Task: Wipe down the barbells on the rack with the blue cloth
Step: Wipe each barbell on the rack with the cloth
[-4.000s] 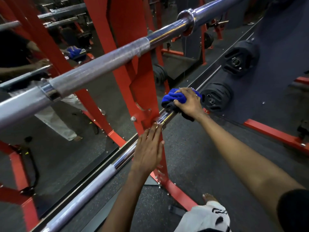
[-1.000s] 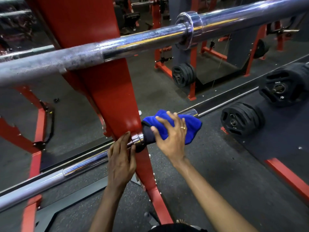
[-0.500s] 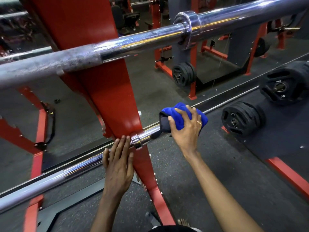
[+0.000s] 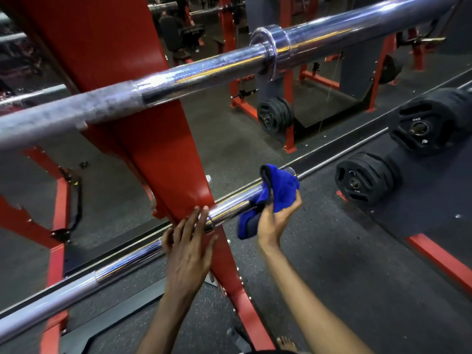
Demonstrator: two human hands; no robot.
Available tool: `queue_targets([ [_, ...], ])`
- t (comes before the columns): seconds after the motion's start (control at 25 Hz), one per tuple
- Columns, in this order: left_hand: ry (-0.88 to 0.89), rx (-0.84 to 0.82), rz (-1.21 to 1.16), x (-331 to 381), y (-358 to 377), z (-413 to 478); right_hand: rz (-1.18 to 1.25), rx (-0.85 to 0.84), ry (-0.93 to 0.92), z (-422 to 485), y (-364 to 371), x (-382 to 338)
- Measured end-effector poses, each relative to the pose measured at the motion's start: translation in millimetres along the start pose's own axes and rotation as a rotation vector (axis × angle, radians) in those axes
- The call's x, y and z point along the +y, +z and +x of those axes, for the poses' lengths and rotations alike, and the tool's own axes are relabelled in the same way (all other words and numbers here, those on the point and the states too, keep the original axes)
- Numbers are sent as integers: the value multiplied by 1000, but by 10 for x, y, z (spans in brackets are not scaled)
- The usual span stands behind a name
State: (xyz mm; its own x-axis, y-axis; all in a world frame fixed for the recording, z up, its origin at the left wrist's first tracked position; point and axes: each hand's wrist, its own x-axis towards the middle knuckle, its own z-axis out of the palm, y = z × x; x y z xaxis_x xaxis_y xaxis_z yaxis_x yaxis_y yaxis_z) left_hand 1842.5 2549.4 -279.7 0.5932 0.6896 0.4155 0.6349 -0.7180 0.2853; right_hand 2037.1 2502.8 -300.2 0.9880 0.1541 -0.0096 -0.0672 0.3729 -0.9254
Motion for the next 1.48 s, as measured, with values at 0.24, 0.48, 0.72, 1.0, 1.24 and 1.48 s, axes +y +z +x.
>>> queue_targets([
  [0.24, 82, 78, 112, -54, -8, 125, 526, -108, 685, 187, 170, -320],
  [0.48, 91, 164, 96, -79, 96, 158, 359, -139, 842, -220, -78, -385],
  [0.72, 56, 228, -20, -64, 58, 159, 436, -241, 850, 310, 50, -247],
  [1.0, -25, 226, -179, -20, -51, 184, 166, -364, 957, -212, 29, -364],
  [1.24, -2, 200, -100, -46, -27, 156, -307, -144, 137, -297, -279, -410],
  [1.48, -30, 216, -142, -43, 11, 146, -833, -366, -695, 272, -38, -317],
])
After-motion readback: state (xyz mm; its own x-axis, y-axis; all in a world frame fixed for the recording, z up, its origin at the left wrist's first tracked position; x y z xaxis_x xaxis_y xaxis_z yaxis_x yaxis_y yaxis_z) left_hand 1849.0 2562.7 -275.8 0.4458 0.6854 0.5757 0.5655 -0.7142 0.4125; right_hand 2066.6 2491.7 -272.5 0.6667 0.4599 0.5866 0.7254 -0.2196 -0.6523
